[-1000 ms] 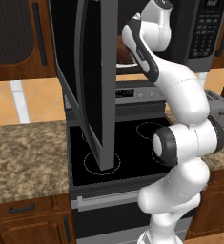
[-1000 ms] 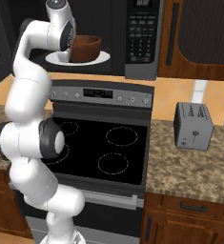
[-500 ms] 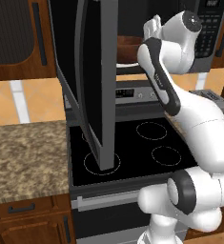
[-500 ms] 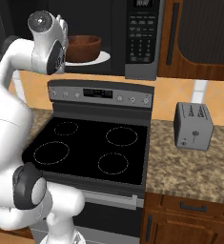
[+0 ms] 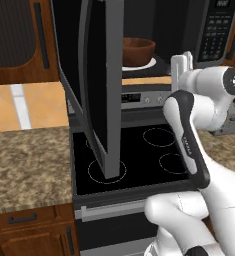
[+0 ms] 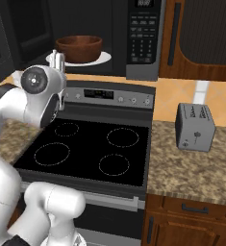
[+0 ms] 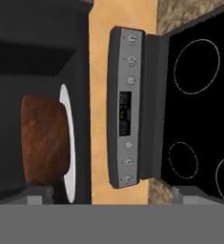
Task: Open the microwave, place the bowl with waffle inside the microwave, then close the microwave door and turn it on.
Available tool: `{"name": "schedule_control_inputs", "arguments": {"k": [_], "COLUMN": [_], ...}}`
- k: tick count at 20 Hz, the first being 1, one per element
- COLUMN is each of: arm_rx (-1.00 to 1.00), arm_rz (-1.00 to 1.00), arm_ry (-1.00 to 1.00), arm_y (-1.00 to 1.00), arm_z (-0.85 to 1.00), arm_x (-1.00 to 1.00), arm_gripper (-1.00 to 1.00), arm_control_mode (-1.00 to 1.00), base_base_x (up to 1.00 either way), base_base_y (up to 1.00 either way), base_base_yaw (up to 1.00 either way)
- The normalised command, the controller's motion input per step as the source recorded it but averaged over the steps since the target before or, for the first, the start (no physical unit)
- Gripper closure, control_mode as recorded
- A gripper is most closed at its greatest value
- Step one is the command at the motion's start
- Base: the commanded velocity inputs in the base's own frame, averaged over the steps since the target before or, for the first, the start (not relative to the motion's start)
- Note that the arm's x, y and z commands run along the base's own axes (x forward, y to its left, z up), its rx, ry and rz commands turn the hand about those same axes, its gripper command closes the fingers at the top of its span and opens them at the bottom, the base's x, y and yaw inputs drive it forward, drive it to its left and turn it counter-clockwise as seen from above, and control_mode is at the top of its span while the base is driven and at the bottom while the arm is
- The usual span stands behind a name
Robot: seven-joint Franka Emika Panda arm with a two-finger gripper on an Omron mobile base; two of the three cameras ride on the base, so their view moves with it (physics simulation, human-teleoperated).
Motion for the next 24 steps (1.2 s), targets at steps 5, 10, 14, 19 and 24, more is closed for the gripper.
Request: {"name": "schedule_control_inputs", "arguments": {"k": [5, 10, 14, 19, 24], "arm_rx": [-0.05, -0.19, -0.24, -0.29, -0.04], "arm_rz": [0.0, 0.01, 0.02, 0.05, 0.02], "arm_ry": [-0.02, 0.09, 0.11, 0.17, -0.04], "arm_y": [-0.01, 0.26, 0.36, 0.31, 0.0], "arm_z": [-0.26, 0.0, 0.0, 0.04, 0.01], "arm_x": [-1.0, -1.0, -1.0, -1.0, -0.29], "arm_gripper": [-1.0, -1.0, -1.0, -1.0, -1.0], "arm_control_mode": [-1.0, -1.0, -1.0, -1.0, -1.0], "base_base_x": [0.0, 0.0, 0.0, 0.0, 0.0], "base_base_y": [0.0, 0.0, 0.0, 0.0, 0.0], "base_base_yaw": [0.0, 0.0, 0.0, 0.0, 0.0]}}
